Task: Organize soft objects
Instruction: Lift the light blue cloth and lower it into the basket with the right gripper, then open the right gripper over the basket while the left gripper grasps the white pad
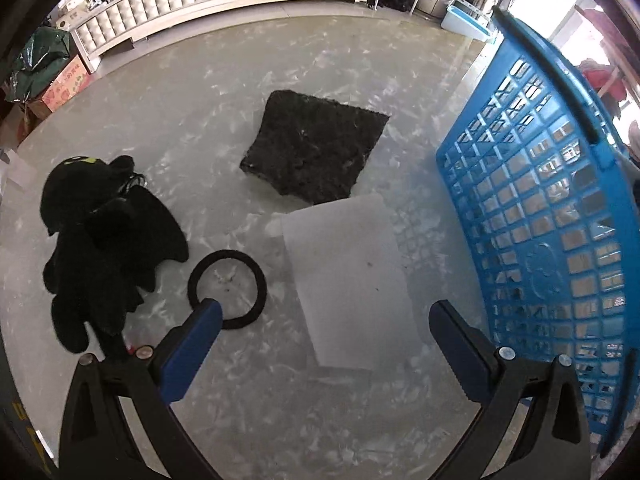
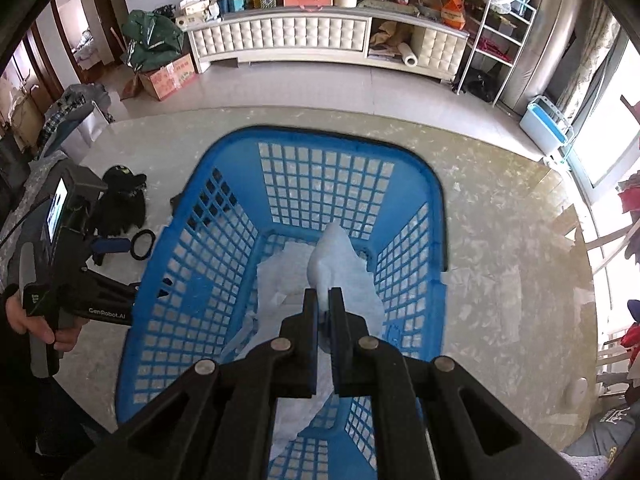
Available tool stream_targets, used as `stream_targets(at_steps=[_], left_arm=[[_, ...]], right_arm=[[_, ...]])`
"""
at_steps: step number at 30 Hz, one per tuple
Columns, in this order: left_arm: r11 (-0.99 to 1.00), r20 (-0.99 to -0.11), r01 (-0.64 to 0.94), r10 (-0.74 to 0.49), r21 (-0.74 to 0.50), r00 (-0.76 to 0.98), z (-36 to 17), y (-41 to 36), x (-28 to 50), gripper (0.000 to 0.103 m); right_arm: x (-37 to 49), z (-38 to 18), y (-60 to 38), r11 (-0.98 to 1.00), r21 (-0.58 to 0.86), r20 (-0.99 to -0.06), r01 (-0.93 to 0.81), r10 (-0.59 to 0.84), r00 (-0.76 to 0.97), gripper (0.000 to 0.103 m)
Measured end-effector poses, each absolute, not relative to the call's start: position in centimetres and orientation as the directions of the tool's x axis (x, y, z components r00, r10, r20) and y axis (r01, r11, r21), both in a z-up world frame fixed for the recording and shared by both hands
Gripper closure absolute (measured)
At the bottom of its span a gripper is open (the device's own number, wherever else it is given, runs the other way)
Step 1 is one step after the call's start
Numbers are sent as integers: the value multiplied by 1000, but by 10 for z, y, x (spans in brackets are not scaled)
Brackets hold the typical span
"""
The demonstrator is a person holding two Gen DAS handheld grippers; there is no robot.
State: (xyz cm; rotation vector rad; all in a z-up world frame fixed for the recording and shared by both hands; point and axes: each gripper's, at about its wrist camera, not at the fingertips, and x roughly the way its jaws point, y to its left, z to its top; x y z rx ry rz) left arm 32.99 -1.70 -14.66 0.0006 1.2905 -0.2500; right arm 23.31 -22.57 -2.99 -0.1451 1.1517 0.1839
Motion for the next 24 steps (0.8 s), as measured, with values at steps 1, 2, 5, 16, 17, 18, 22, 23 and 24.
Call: stream_targets(at_steps=[1,2,5,16,17,18,22,23,24], left_arm=[[973,-951,185,-181,-137,251,-149,-17,331,0],[973,-952,187,-181,-136,247,-152,-17,333,0],[973,-955,190,-177,-133,238,-160,-20,339,0],[975,-959,181,-171,-131,226,-176,-20,355,0],[975,-959,183,-169,-128,229,-177,-20,357,0],[975,-959,185,-166,-124,231,-178,-21,358,0],[975,-960,195,-151,-106,237,-180,-28,362,0],[975,-960,199,-150,-103,237,-181,-29,362,0],[975,-961,203,-143,-95,237,-180,-32,363,0]], right_arm=[[234,-33,-224,974,-19,-919,-224,71,388,98],[234,-36,-222,972,-23,-922,-233,69,381,98],[238,-45,-217,967,-34,-929,-252,62,364,99],[235,-61,-202,950,40,-950,-308,132,284,98],[234,-63,-200,948,45,-951,-315,137,276,98],[234,-64,-199,947,44,-955,-319,134,265,98],[236,-62,-201,945,76,-957,-318,158,242,97],[236,-61,-202,946,79,-958,-316,160,238,95],[236,-61,-202,947,77,-958,-311,157,241,89]])
